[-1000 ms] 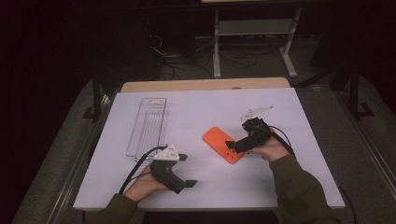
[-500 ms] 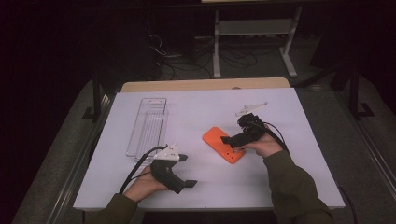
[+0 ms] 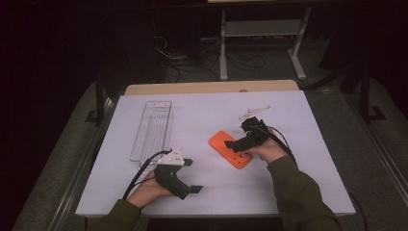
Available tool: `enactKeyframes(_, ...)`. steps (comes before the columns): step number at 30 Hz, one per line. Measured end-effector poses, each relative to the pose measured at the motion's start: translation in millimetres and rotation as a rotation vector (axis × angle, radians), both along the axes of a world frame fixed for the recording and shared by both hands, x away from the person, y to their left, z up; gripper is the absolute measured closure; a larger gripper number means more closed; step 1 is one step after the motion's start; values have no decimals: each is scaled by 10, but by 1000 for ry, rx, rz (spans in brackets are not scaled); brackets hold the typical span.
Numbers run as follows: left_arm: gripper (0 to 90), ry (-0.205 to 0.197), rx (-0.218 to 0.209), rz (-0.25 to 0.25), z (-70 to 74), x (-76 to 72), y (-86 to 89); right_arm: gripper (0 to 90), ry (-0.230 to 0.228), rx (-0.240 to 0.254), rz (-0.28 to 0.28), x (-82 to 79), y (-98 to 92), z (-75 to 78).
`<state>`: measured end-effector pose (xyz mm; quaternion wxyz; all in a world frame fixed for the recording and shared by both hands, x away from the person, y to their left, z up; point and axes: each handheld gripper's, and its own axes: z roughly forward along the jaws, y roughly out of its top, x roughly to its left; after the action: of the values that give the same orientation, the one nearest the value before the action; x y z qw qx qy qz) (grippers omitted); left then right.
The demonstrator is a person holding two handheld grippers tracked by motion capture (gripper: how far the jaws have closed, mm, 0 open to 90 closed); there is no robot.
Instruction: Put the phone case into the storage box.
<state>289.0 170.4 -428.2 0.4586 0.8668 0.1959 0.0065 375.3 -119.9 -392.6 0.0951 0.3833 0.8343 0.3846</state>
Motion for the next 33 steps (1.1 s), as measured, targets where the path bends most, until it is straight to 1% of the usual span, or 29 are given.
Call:
enactKeyframes(5, 0, -2, 2, -4, -1, 1, -1, 0, 0, -15, -1, -5, 28, -18)
enactKeyframes(7, 0, -3, 1, -1, 0, -1, 1, 0, 12, -29, -7, -5, 36, -30)
enactKeyframes(10, 0, -8, 1, -1, 4, 1, 5, 0, 27, -34, -20, -1, 45, -60)
enactKeyframes(13, 0, -6, 1, 0, 3, -2, 4, 0, 29, -55, -10, 2, 61, -86)
enactKeyframes(17, 0, -7, 1, -3, 2, -2, 3, 0, 33, -69, -10, -1, 80, -105)
enactKeyframes(23, 0, -7, 4, -5, 1, -4, 1, 0, 42, -76, -15, 1, 90, -141)
enactKeyframes(25, 0, -6, 3, -5, 0, -4, 1, 0, 41, -82, -7, 4, 90, -160)
enactKeyframes(27, 0, -6, 3, -5, -1, -4, 1, 0, 52, -86, -12, 1, 98, -173)
enactKeyframes(33, 0, -6, 4, -4, 1, -7, 1, 0, 55, -98, -10, 2, 114, -216)
